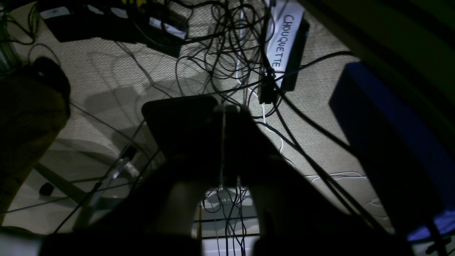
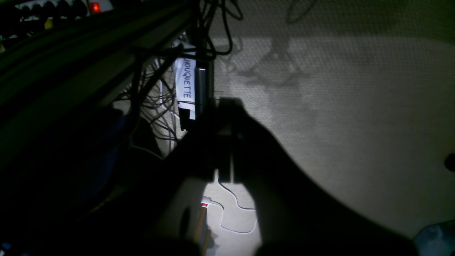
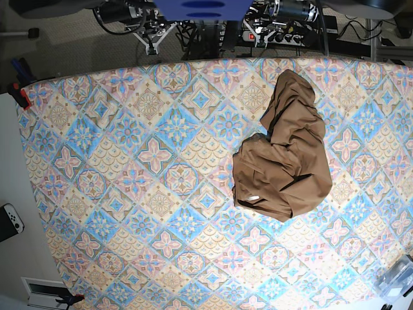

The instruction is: Layout the t-shirt on the table in an organized manner, then fold the t-shirt properly

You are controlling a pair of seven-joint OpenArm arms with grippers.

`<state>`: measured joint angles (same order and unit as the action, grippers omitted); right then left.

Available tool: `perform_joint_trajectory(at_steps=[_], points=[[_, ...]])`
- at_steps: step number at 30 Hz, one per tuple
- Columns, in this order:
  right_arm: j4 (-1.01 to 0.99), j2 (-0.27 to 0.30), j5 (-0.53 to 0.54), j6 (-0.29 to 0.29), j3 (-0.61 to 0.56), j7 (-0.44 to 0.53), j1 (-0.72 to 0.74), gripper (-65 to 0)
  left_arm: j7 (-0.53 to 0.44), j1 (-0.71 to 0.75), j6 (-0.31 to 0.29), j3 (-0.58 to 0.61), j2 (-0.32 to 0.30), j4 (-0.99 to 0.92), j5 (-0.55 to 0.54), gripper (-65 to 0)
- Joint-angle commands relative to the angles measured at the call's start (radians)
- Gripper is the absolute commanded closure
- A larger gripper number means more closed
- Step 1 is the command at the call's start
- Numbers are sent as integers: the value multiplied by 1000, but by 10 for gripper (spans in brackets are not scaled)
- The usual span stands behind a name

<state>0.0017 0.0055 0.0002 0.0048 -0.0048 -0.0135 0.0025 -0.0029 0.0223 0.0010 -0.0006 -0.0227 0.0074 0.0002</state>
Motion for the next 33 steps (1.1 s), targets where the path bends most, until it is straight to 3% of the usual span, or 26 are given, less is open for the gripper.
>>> perform_joint_trajectory(at_steps=[1, 33], points=[[-2, 1, 4, 4, 2, 7, 4, -3, 7, 0, 1, 3, 0, -1, 2, 0], [-2, 3, 4, 4, 2, 7, 4, 0, 7, 17, 1, -2, 0, -1, -2, -3]])
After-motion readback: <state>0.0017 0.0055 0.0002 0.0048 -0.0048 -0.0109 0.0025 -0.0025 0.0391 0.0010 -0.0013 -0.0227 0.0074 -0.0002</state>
